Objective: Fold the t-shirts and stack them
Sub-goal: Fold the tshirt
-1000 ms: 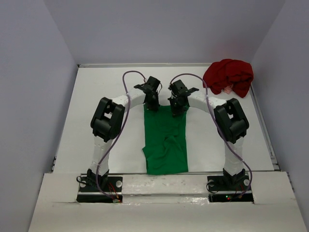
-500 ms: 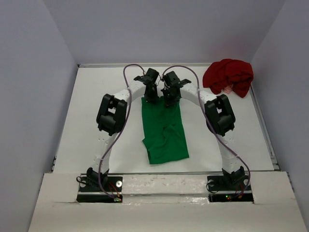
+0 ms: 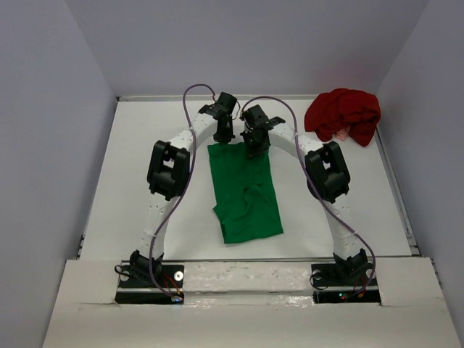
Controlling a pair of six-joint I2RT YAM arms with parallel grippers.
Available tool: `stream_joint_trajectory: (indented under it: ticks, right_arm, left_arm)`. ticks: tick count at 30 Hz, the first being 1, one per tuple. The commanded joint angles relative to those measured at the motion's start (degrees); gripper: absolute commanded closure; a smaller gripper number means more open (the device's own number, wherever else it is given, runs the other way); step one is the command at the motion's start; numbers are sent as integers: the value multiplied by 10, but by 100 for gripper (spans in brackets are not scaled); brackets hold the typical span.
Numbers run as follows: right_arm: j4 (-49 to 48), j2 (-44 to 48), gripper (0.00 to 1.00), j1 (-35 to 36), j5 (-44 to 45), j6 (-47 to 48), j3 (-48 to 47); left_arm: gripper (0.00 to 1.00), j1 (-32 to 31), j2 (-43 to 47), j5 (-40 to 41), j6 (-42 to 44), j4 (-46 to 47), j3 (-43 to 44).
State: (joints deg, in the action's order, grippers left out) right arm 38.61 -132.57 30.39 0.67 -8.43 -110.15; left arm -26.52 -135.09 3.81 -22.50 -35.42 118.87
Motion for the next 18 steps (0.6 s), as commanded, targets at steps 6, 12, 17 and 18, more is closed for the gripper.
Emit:
stream_joint_trajectory:
  ticks: [6, 12, 17, 18]
  right_arm:
    - [22, 97, 67, -2, 44, 23, 25]
    - [30, 227, 38, 8, 55, 15, 116]
    - [19, 320, 35, 21, -22, -12, 263]
    - [-2, 338, 36, 32, -35, -17, 293]
  left_arm:
    - [79, 1, 197, 57, -4, 57, -121]
    - [76, -7, 314, 42, -32, 62, -216]
    - [76, -9, 417, -21, -53, 91, -368]
    - [76, -9, 432, -57, -63, 112, -392]
